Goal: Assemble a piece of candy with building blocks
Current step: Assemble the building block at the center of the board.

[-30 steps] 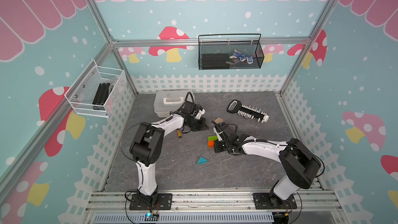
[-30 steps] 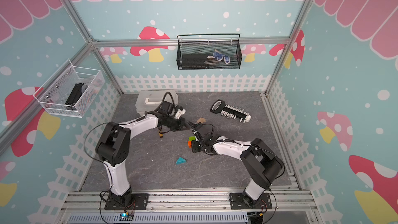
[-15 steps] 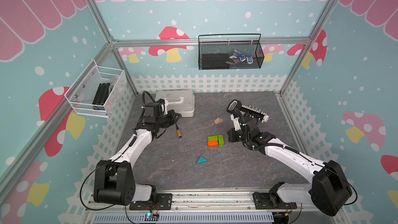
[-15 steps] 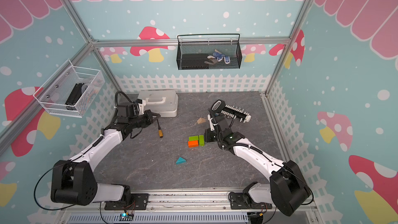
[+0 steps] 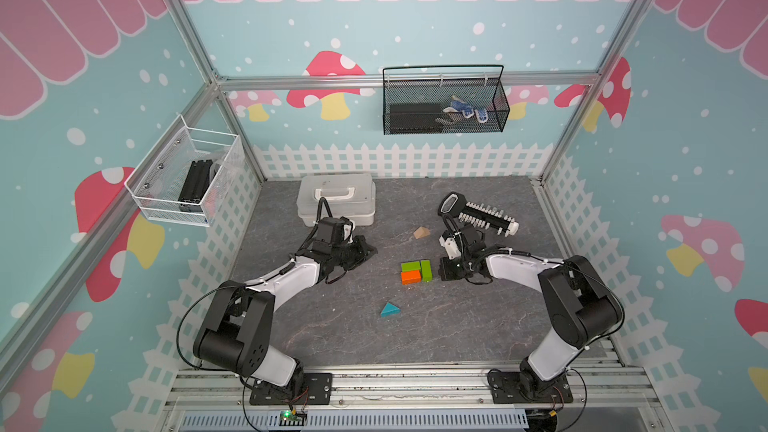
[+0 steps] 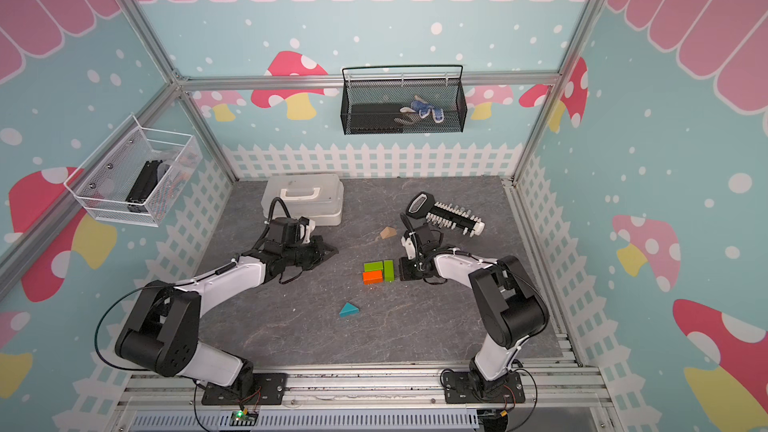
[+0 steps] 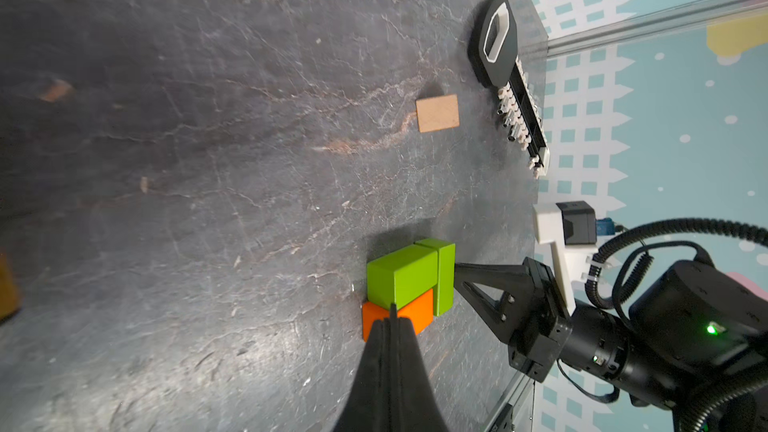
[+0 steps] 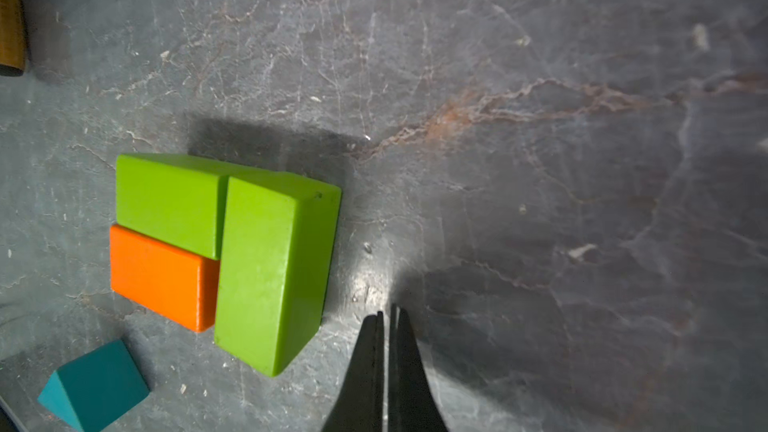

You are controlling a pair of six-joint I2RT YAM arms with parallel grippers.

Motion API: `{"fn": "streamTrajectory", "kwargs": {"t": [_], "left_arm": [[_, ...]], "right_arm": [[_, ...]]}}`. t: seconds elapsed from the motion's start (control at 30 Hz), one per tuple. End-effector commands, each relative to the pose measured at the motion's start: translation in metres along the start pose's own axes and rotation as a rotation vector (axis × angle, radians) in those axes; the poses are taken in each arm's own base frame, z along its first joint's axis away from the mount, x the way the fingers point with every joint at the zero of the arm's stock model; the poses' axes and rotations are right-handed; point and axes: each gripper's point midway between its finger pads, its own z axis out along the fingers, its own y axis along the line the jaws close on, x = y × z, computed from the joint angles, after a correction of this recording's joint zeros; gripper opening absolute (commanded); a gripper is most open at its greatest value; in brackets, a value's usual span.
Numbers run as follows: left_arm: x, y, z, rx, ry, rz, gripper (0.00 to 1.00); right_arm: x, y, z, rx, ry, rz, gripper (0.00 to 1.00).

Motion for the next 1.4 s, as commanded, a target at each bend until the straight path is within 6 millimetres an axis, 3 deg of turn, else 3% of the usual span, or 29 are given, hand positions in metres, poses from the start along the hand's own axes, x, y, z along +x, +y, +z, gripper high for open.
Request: {"fn": "streamTrajectory", "kwargs": {"t": [0.0,0.23,0.37,0.7,1.1,1.37], "left_arm": [[0.012,0.012,0.006,-0.030,0.007,-0.045,0.00],[0.046,0.015,0.027,-0.037,0.099,-0.067,0.00],[0.063,0.008,0.047,0.000,0.155,-0.077,0.00],[0.075,0.008,0.071,0.037,0.206,-0.114,0.00],[0.078,0.010,0.075,0.026,0.224,-0.108,0.00],[0.066,0.025,0.057,-0.029,0.211,-0.089,0.00]], "right_arm": [[-0.023,0.013,0.000,-0.051,-0.045,-0.048,0.00],[-0.023,0.016,0.019,-0.084,-0.002,-0.055,0.00],[-0.025,0.019,0.018,-0.087,-0.005,-0.058,0.00],[-0.021,0.035,0.020,-0.105,0.003,-0.080,0.00],[-0.016,0.031,0.011,-0.049,-0.002,-0.085,0.00],[-0.009,0.024,0.000,0.002,0.005,-0.100,0.00]]}}
